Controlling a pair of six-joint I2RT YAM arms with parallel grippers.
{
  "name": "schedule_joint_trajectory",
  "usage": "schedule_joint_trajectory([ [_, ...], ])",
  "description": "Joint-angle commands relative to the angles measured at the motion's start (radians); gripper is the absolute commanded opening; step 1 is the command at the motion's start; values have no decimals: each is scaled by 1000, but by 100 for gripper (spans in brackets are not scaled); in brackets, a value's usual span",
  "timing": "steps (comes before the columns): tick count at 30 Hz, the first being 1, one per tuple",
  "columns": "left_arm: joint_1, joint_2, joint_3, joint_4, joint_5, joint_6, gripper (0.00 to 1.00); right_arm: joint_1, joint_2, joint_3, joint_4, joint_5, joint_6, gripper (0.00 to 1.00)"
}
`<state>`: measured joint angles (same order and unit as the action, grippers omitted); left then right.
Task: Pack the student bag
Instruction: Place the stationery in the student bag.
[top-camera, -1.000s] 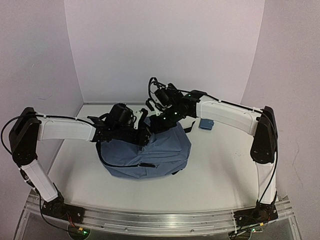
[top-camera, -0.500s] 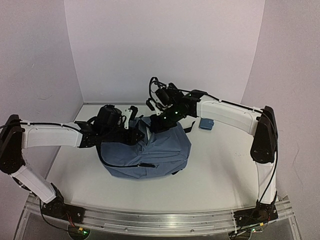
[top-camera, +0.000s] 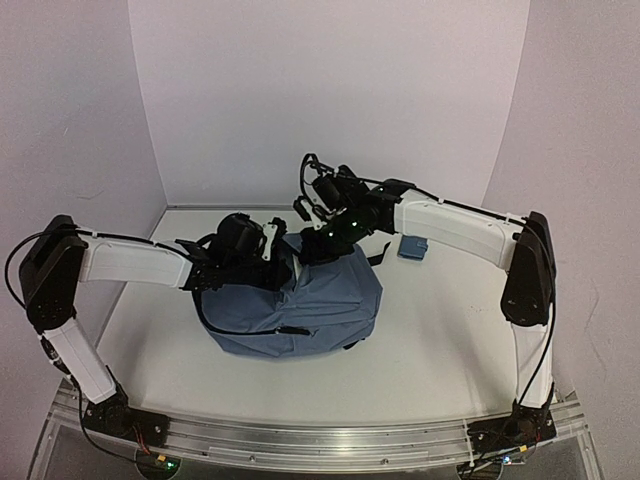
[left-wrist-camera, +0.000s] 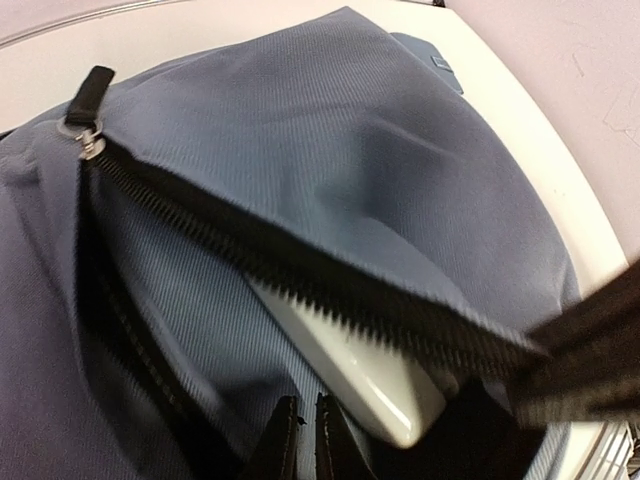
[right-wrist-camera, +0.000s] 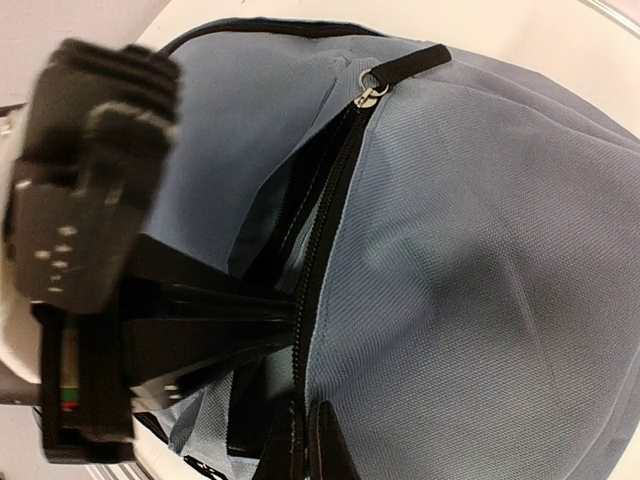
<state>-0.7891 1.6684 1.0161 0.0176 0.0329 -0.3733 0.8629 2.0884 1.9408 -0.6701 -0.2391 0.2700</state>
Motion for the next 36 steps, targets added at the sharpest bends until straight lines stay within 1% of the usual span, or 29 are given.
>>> schedule_joint_trajectory([
  [1,0,61,61,105,35,-7,8,-8,2,33,0,-34,24,0],
  [5,-2,119,98,168,76,-36,11,-8,13,39,0,-52,29,0],
  [7,-1,139,108,197,78,-44,18,-8,15,39,0,-56,32,0],
  [9,-1,146,105,228,75,-52,31,-8,16,37,0,-58,34,0],
  [11,-1,140,97,241,60,-62,47,-10,15,34,0,-56,34,0],
  [13,-2,116,77,244,52,-72,55,-11,10,28,0,-55,34,0],
  [17,-3,25,19,213,59,-87,65,-24,3,19,0,-47,30,0],
  [19,-8,-31,-7,168,45,-91,68,-35,1,20,2,-40,27,1],
  [22,-26,-131,-37,80,-11,-92,71,-48,2,23,1,-46,22,6],
  [24,-31,-199,-65,43,-39,-99,75,-53,1,27,1,-57,19,14],
  [27,-35,-290,-93,-12,-87,-104,81,-63,-2,43,1,-83,14,28],
  [29,-36,-338,-100,-62,-111,-103,84,-78,-12,56,1,-98,11,43],
  [30,-38,-364,-101,-81,-114,-101,85,-86,-17,65,2,-103,8,53],
  [33,-39,-421,-107,-112,-129,-102,89,-124,-42,80,1,-95,4,71],
  [35,-41,-452,-108,-128,-136,-101,92,-156,-61,75,1,-60,-3,83],
  [36,-42,-465,-107,-134,-140,-100,93,-174,-72,68,1,-35,-6,88],
])
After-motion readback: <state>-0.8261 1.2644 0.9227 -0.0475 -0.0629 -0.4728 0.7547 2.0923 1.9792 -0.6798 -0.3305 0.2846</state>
